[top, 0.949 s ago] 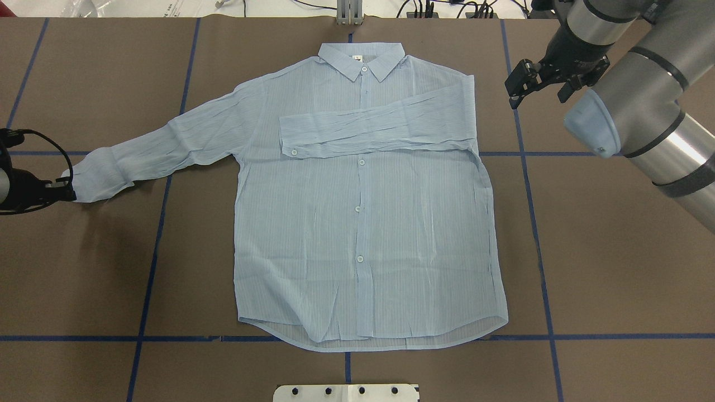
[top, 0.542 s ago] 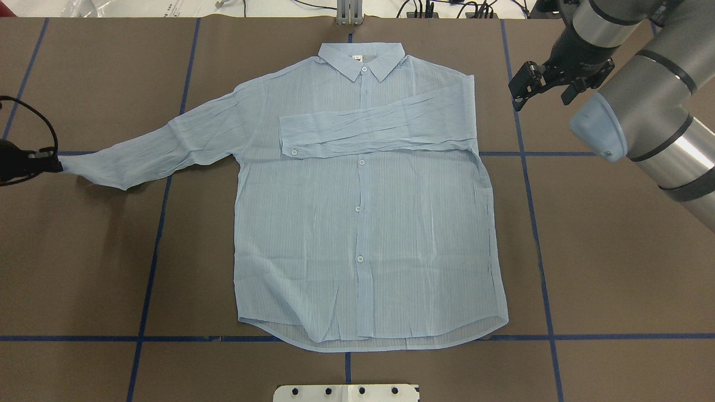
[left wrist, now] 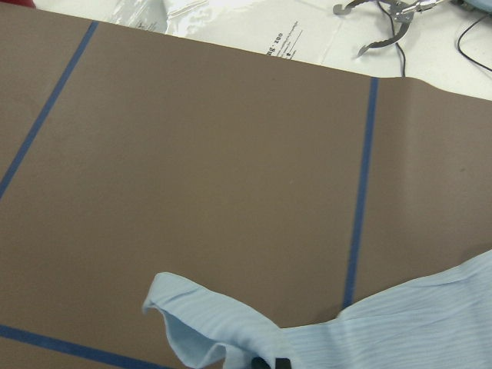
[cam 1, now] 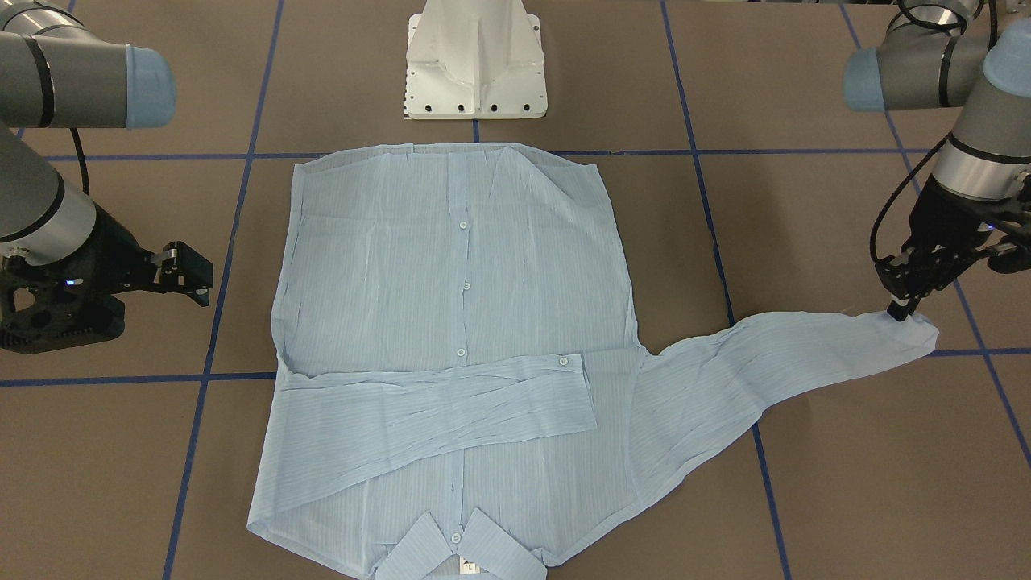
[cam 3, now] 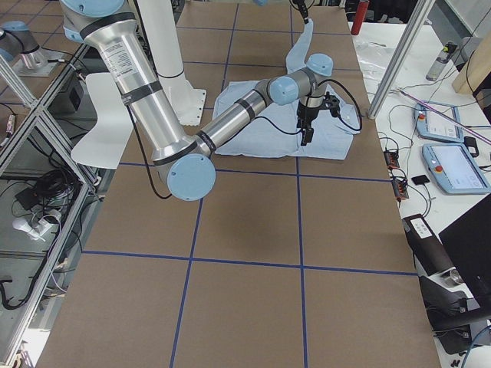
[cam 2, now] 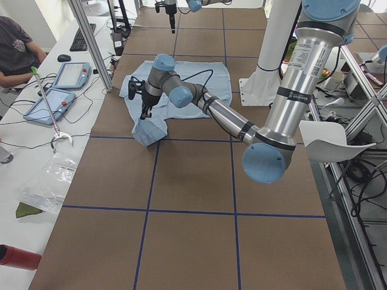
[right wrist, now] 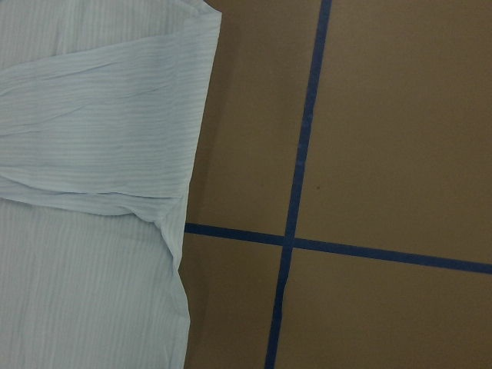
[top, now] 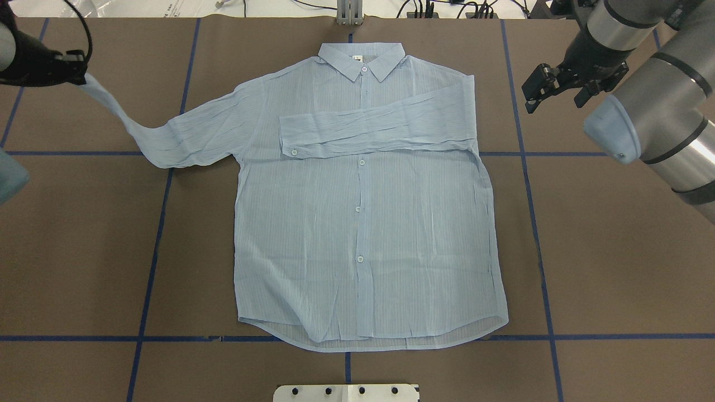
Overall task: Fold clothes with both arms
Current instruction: 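Lift the held sleeve and carry it across the shirt with the left gripper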
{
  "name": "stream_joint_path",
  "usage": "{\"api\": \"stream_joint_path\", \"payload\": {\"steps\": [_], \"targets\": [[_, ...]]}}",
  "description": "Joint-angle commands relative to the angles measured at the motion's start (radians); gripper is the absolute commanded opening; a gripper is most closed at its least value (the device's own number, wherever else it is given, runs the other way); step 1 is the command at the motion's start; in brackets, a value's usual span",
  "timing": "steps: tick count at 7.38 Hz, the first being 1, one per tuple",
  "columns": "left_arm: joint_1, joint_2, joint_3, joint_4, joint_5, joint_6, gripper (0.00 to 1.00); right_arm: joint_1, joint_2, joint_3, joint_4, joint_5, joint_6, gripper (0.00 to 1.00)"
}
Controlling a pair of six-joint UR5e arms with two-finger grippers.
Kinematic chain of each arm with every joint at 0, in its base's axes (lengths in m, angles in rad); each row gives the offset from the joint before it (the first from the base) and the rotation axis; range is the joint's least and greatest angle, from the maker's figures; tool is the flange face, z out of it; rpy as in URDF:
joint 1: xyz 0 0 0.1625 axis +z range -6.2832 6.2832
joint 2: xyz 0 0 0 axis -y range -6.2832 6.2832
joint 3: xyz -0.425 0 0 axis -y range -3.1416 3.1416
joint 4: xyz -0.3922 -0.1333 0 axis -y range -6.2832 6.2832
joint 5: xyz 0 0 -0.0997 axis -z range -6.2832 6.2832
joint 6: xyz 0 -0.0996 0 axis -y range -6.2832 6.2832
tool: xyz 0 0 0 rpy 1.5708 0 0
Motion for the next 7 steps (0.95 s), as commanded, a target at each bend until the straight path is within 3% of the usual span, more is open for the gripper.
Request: {"api": "stream_joint_path", "payload": {"steps": [1,4,6,7], "targets": [[0.070,-0.195,0.052,0.037,-0.004,-0.162,0.00,0.035,-0.065,0.034,0.000,0.000,-0.048,1.00],[0.194,-0.442,0.226,0.002,-0.003,-0.347,0.00,0.075,-0.116,0.039,0.000,0.003,-0.100,1.00],[0.277,-0.597,0.364,-0.101,0.006,-0.523,0.00,0.095,-0.141,0.039,0.000,0.016,-0.131,1.00],[0.321,-0.601,0.370,-0.106,0.029,-0.546,0.00,0.097,-0.139,0.039,0.000,0.020,-0.131,1.00]]}}
